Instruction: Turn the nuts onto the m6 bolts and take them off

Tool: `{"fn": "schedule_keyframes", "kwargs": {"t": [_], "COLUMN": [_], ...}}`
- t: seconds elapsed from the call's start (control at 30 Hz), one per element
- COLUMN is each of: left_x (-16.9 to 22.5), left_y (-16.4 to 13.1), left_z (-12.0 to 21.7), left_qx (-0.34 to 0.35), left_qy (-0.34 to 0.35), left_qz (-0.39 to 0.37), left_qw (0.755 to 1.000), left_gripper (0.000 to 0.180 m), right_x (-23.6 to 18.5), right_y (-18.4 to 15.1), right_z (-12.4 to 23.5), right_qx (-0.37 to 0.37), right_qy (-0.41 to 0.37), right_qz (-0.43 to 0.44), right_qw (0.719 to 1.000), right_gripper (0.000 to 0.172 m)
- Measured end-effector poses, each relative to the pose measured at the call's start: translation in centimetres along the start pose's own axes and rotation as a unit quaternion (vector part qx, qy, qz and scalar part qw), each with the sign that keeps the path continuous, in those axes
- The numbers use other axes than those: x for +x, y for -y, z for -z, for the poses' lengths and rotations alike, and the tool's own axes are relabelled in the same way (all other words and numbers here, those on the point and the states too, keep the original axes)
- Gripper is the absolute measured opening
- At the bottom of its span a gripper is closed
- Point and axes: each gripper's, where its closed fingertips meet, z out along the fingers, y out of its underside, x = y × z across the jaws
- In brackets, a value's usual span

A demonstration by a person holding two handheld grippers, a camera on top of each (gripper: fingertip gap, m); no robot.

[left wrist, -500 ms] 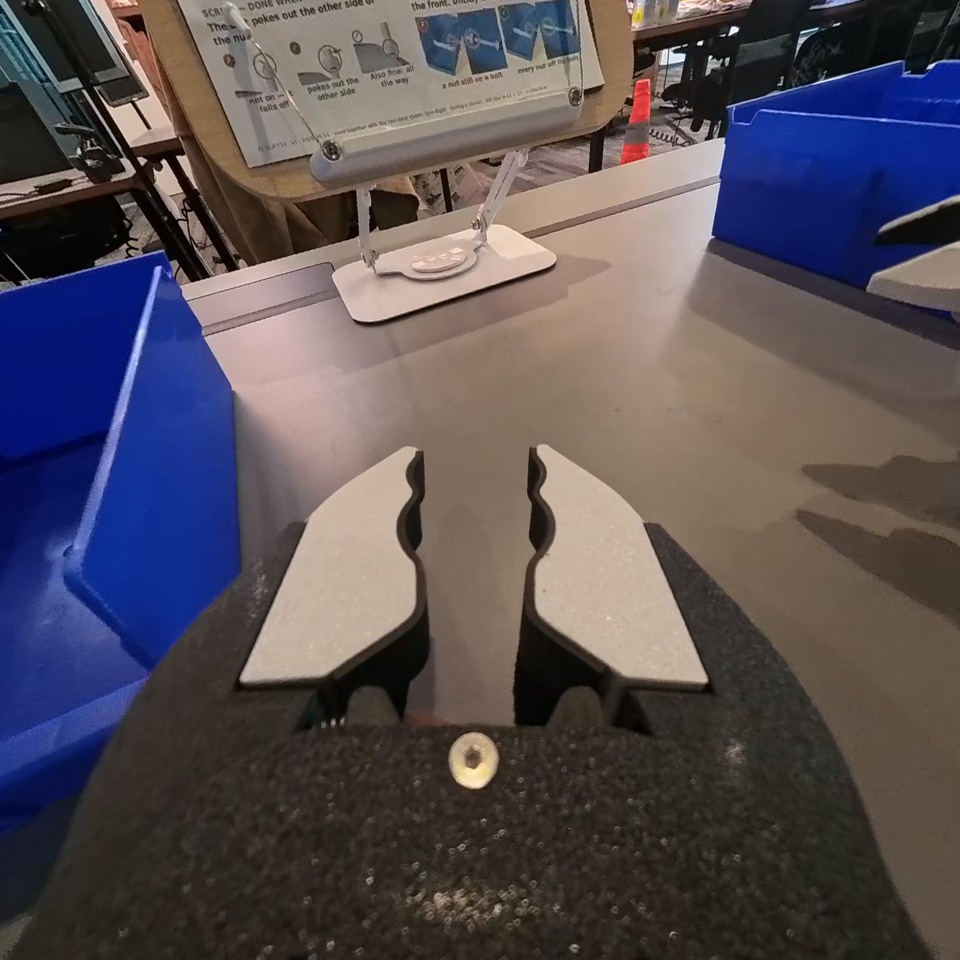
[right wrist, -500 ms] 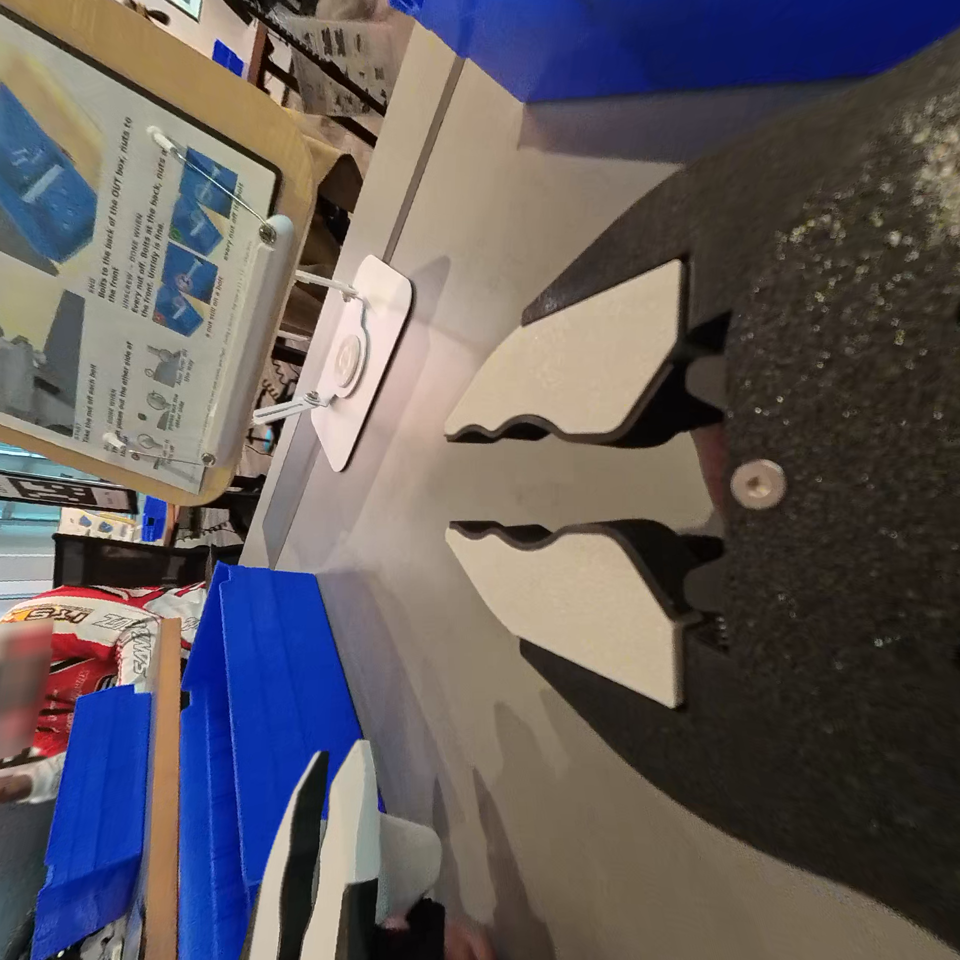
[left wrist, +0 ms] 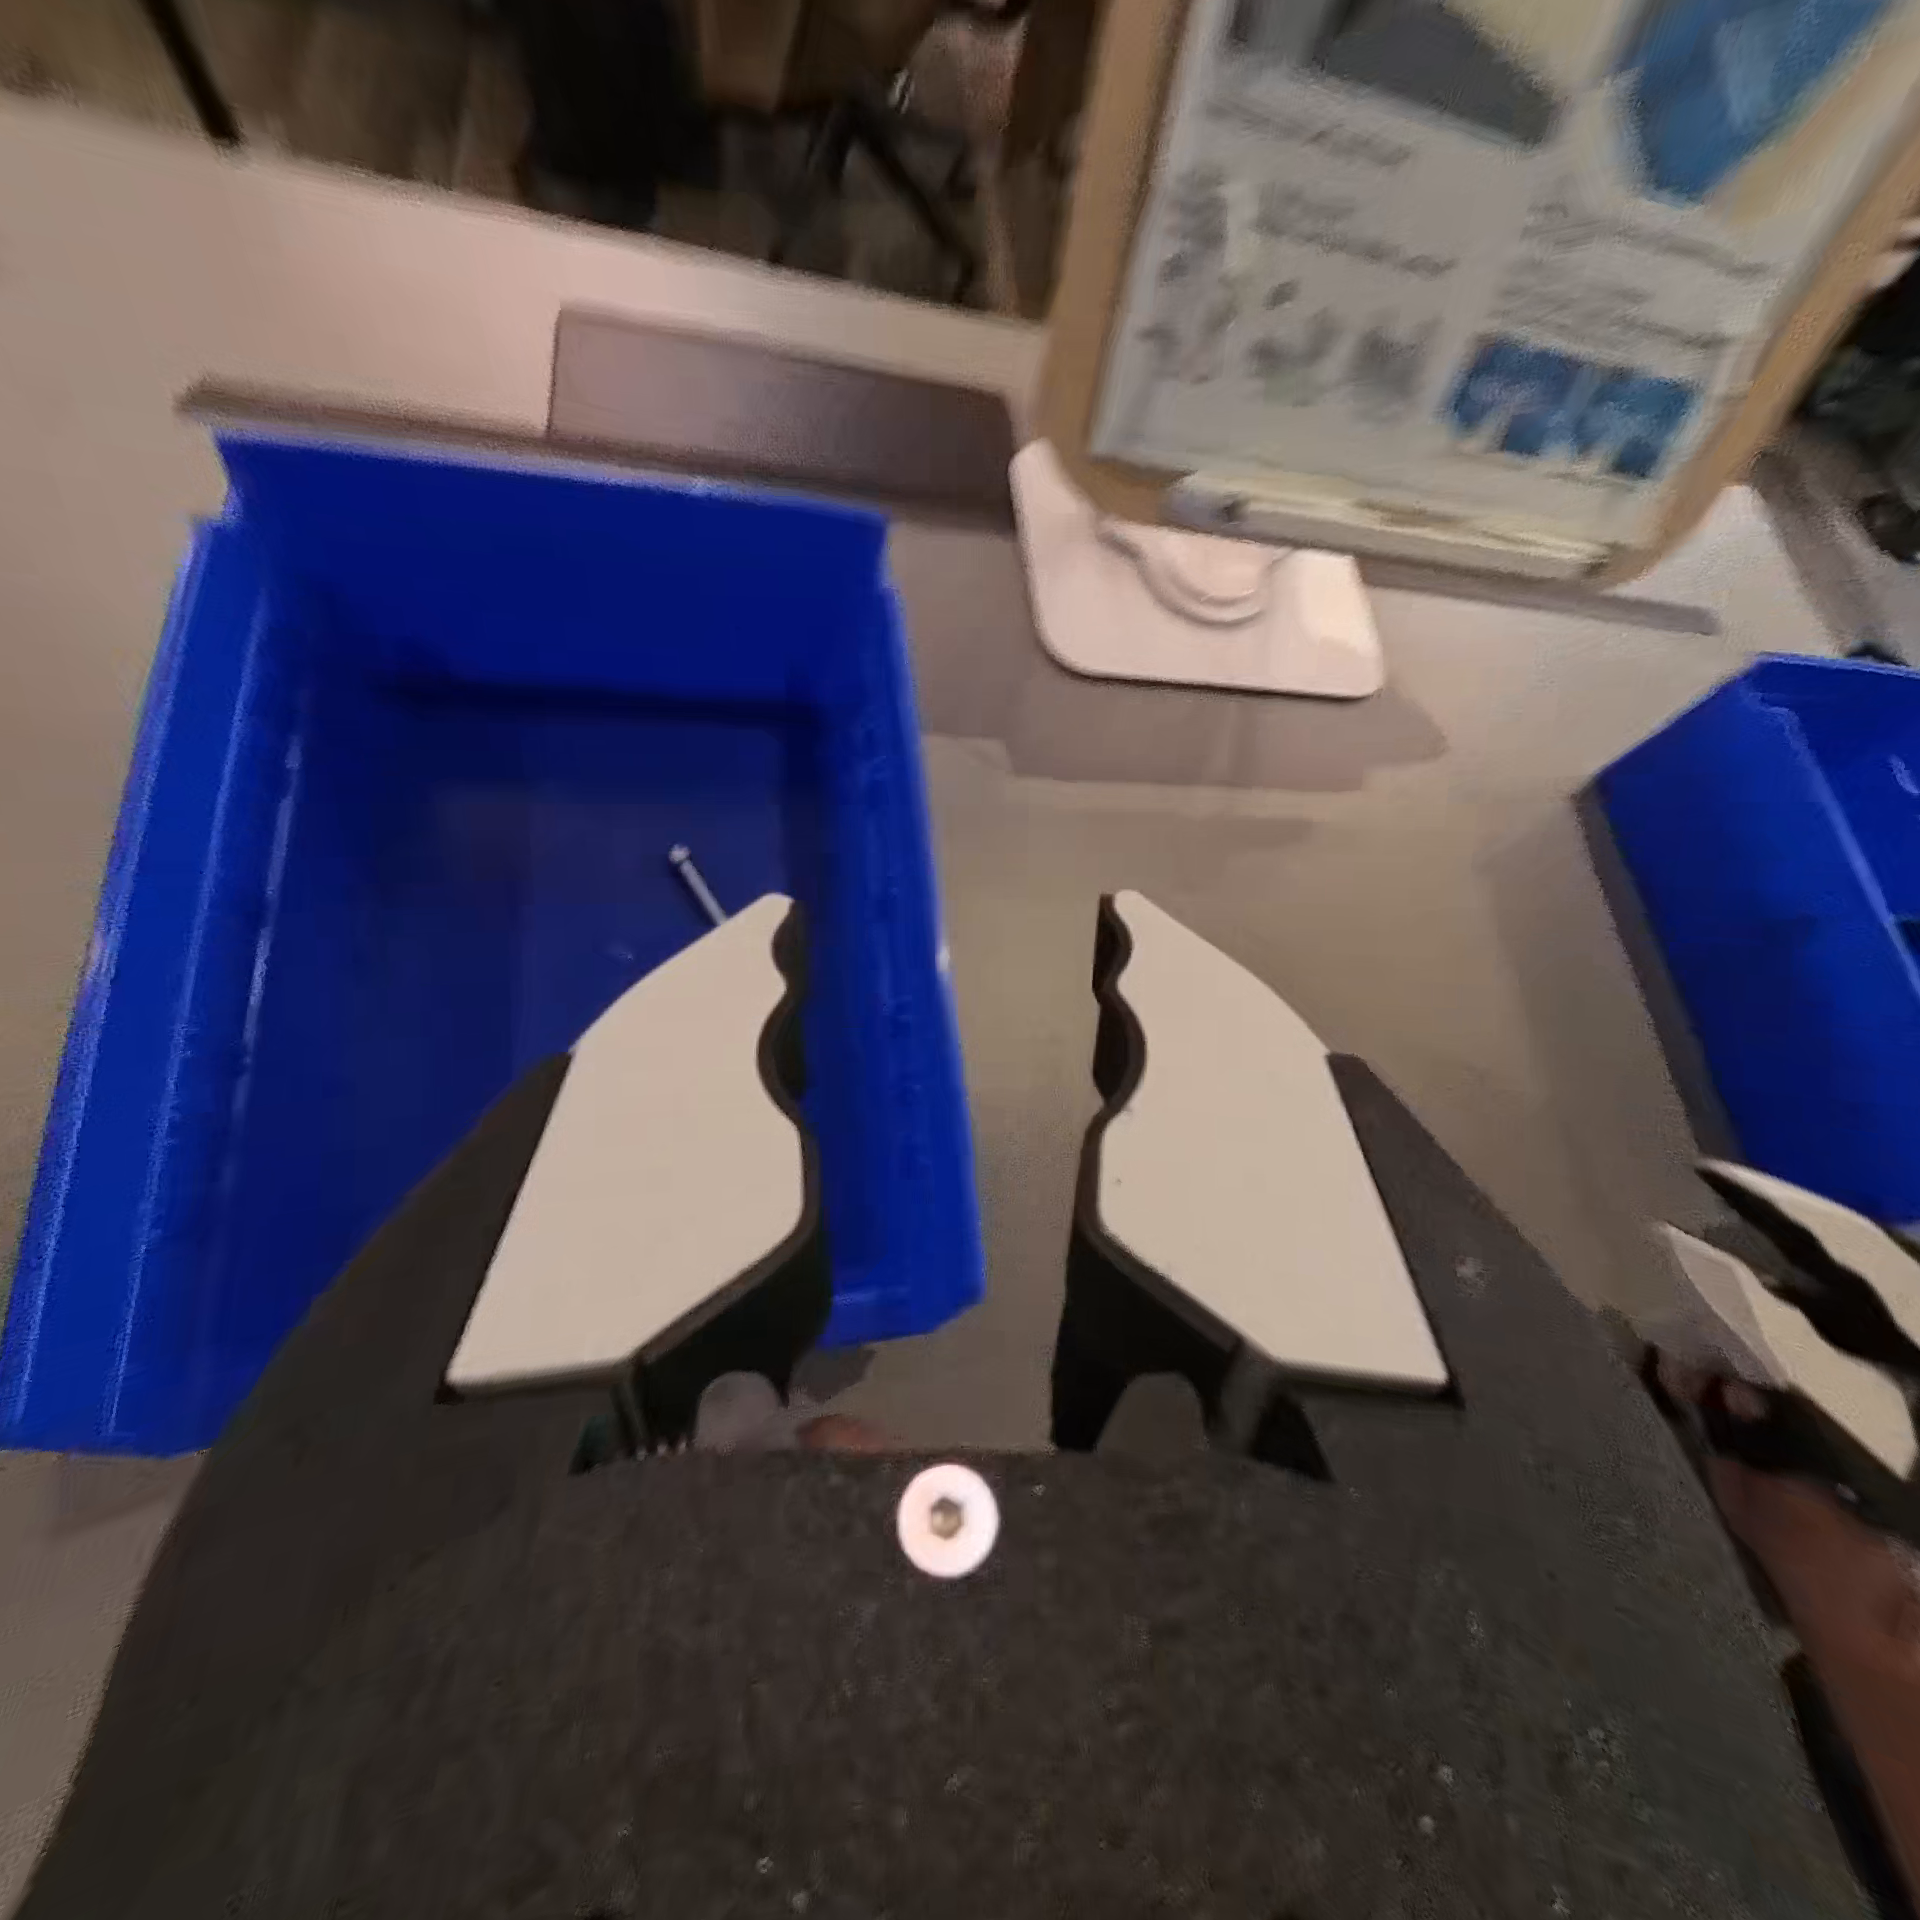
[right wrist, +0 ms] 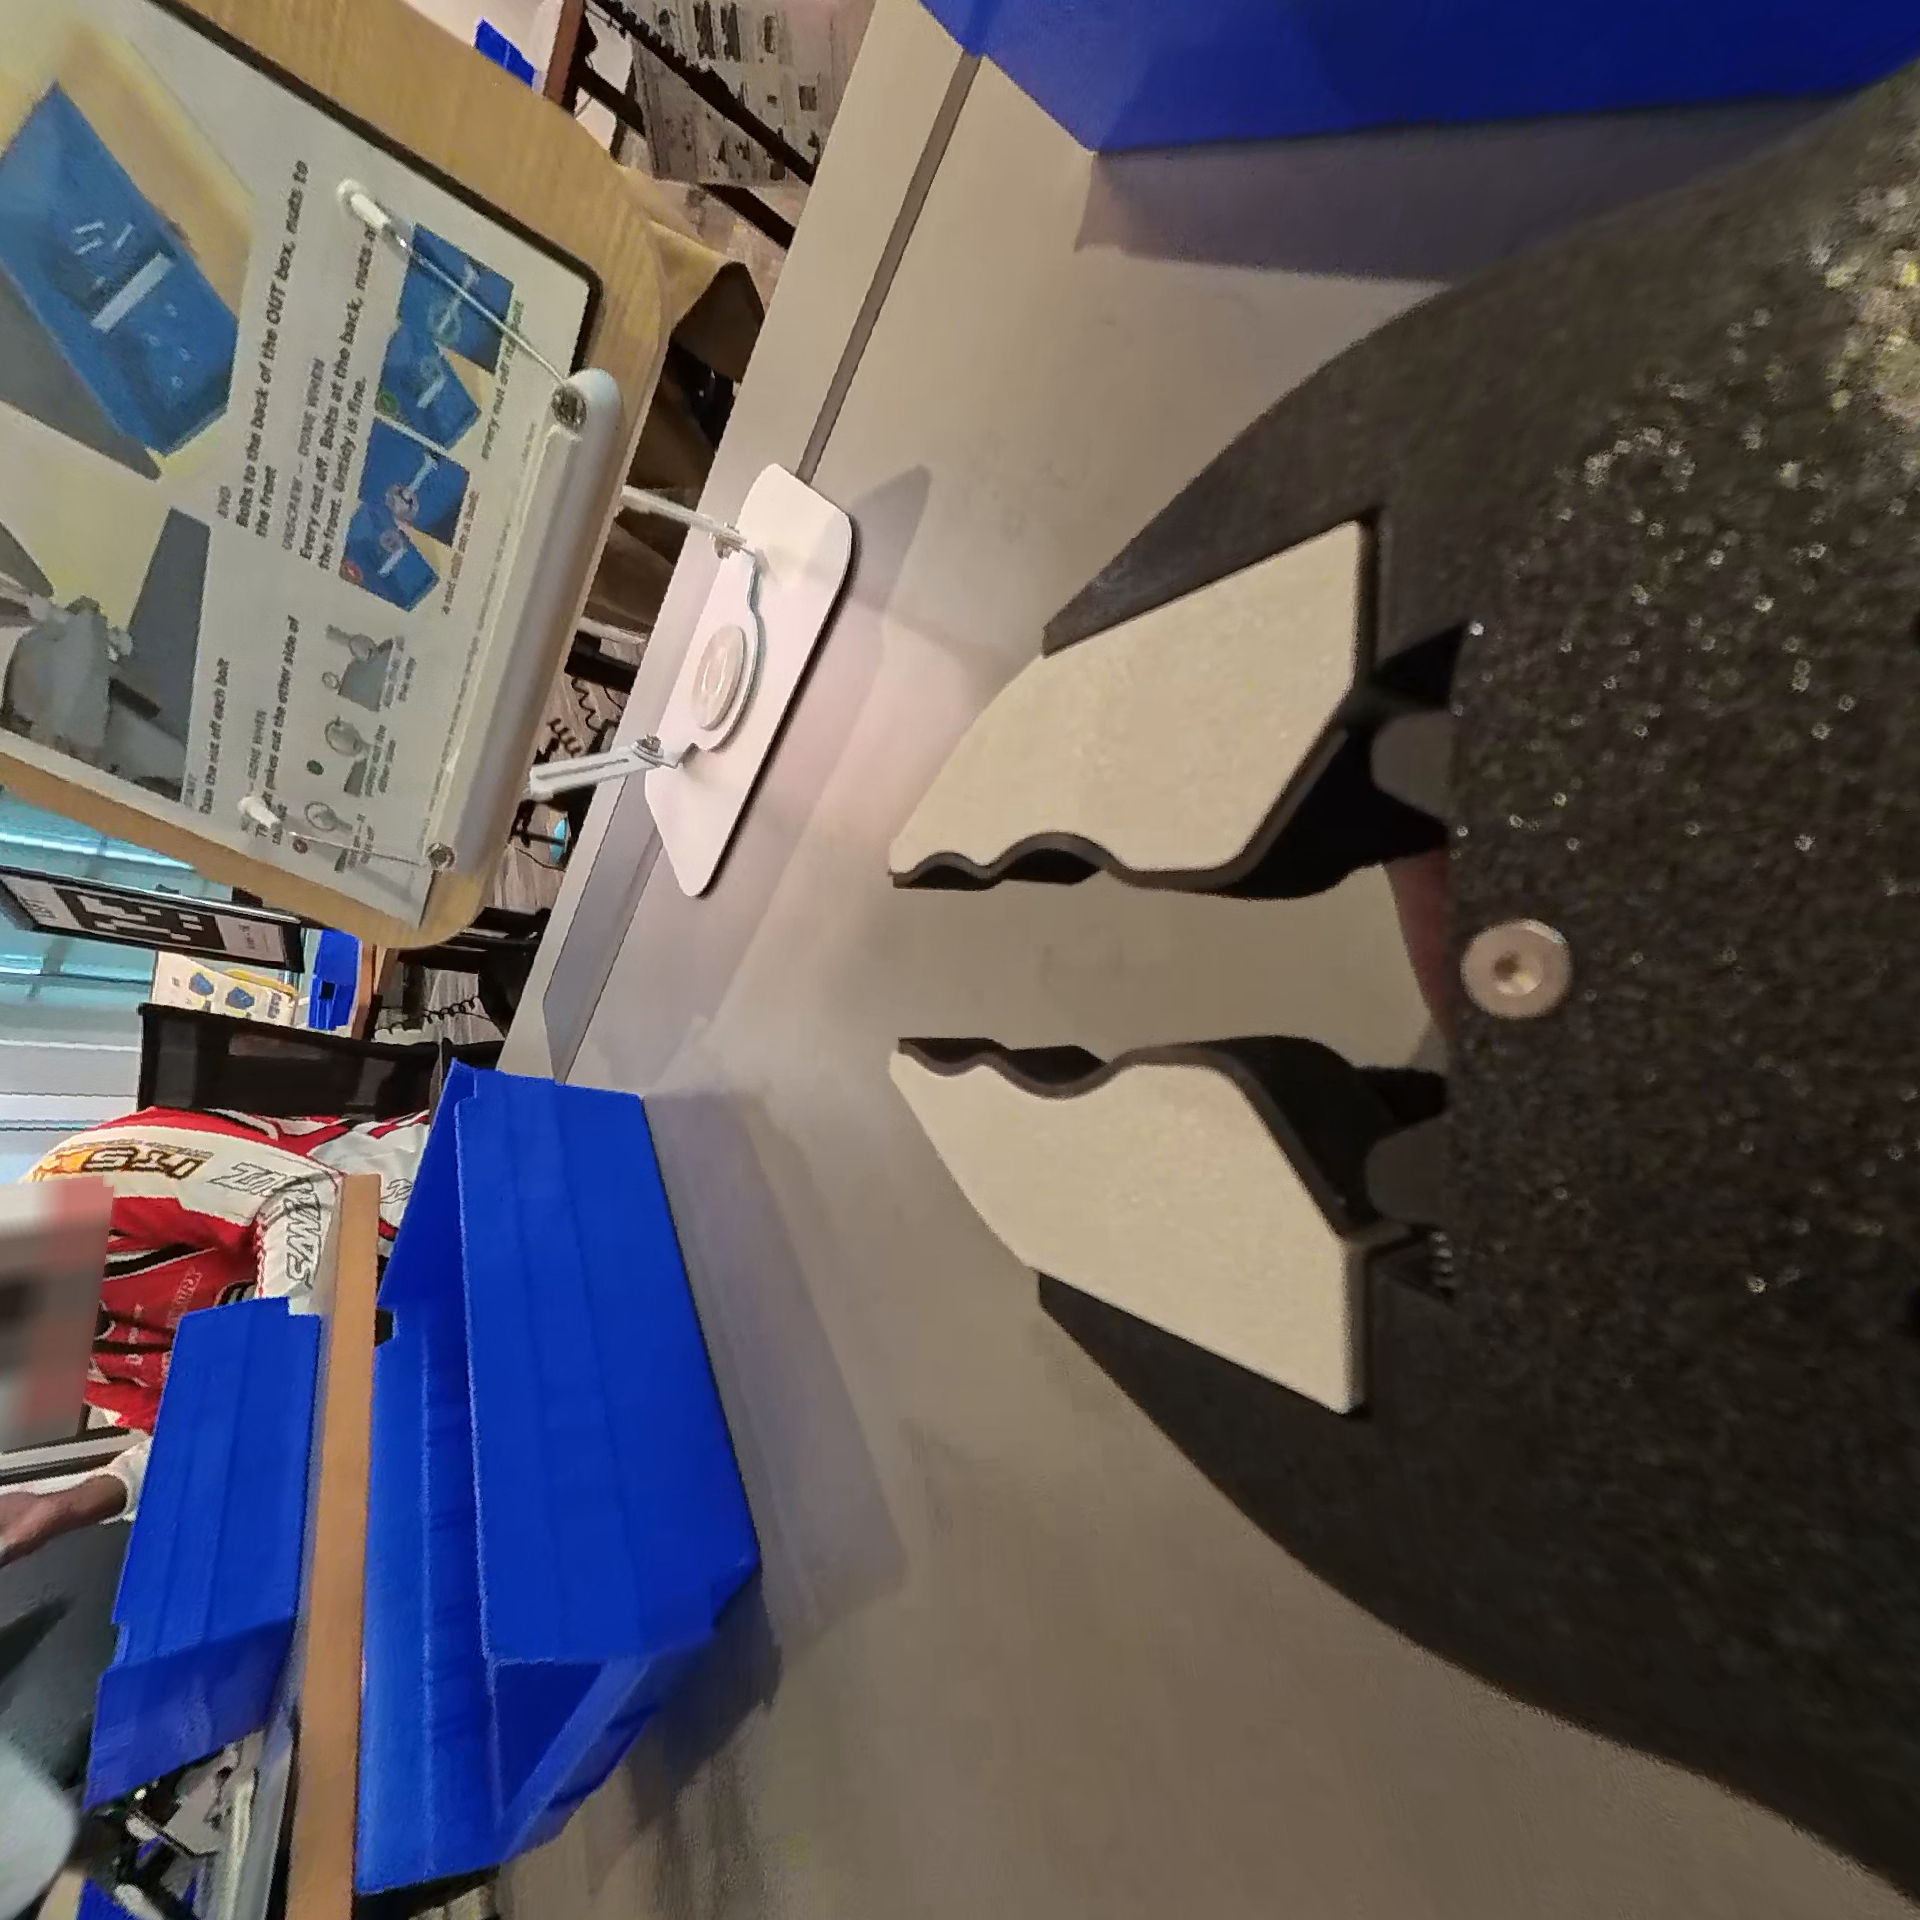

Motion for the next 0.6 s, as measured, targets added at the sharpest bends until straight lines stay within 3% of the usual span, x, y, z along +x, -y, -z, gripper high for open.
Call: {"fn": "schedule_keyframes", "kwargs": {"t": [0.13,0.27,0.43,0.6], "left_x": [-4.5,-6.3,-8.3,-9.3], "left_y": [-2.1,-5.0,-7.2,-8.7], "left_z": [-5.6,-10.5,-14.1,-15.9], "left_qx": [-0.112,-0.201,-0.270,-0.307], "left_qy": [0.026,0.017,0.071,0.105], "left_qz": [0.088,0.170,0.184,0.196], "left_qw": [0.989,0.965,0.943,0.925], "left_gripper": [0.047,0.046,0.033,0.033], "right_x": [-0.6,-0.9,-0.8,-0.6], "right_y": [-0.1,-0.1,-0.2,-0.3], "right_z": [-0.1,0.0,-0.1,0.1], "right_qx": [-0.005,-0.004,-0.006,-0.008], "right_qy": [0.009,0.016,0.019,0.021], "right_qz": [0.015,0.021,0.012,0.008], "right_qw": [1.000,1.000,1.000,1.000], "right_gripper": [0.026,0.025,0.025,0.024]}}
